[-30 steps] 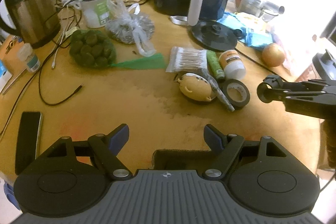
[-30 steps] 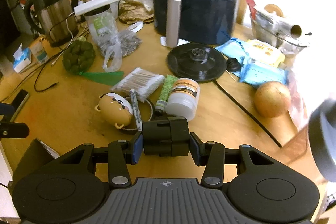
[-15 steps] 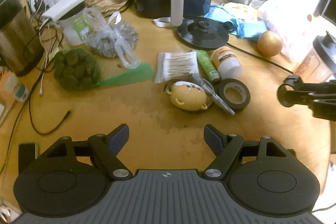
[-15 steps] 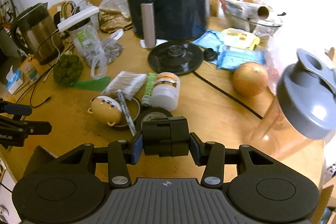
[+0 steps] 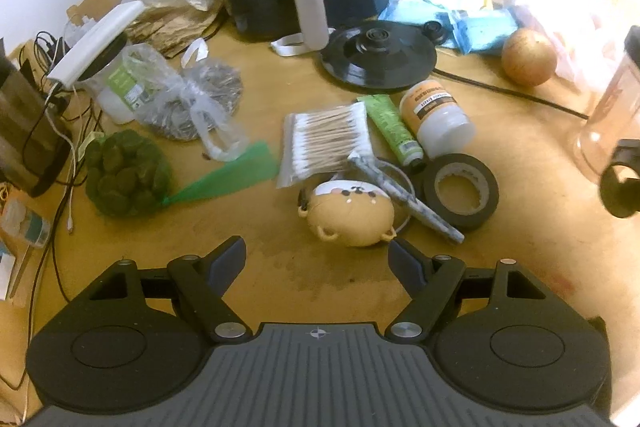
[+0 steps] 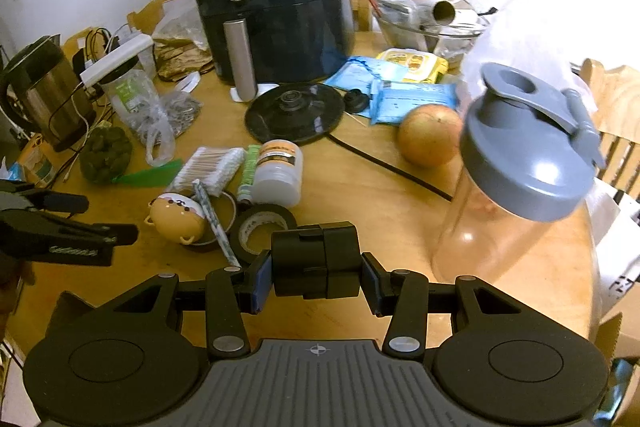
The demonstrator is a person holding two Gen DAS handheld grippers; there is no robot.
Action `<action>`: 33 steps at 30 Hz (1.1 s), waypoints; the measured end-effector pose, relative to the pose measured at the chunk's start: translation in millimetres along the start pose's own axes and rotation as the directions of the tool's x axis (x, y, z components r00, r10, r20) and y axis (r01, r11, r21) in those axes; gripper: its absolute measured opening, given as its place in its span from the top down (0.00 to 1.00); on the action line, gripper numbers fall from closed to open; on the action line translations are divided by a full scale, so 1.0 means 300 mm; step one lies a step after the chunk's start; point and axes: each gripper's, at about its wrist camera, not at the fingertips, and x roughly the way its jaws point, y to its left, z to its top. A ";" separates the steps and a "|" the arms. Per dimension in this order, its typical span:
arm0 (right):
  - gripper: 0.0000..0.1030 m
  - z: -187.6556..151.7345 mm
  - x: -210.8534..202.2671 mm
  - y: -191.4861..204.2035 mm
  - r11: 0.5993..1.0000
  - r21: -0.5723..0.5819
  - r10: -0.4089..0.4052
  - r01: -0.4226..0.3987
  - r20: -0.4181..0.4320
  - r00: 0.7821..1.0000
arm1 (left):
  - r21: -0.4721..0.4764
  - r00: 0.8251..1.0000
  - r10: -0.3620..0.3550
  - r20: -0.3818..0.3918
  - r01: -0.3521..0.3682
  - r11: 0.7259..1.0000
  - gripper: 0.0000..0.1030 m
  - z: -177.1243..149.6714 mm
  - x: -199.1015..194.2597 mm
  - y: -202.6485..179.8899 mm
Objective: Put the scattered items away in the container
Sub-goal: 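Lower the left gripper toward the yellow bear-face toy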
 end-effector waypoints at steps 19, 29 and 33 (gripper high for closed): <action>0.53 -0.040 -0.052 -0.136 0.993 0.082 -0.080 0.080 -0.006 0.997 | 0.029 0.993 0.086 -0.085 -0.084 0.996 0.23 0.062 0.195 -0.129; 0.52 -0.050 -0.054 -0.173 0.991 0.095 -0.092 0.093 -0.010 0.996 | 0.008 0.984 0.136 -0.115 -0.136 0.991 0.23 0.090 0.256 -0.137; 0.52 -0.053 -0.060 -0.177 0.991 0.094 -0.092 0.093 -0.007 0.996 | 0.012 0.981 0.151 -0.122 -0.151 0.988 0.23 0.091 0.253 -0.133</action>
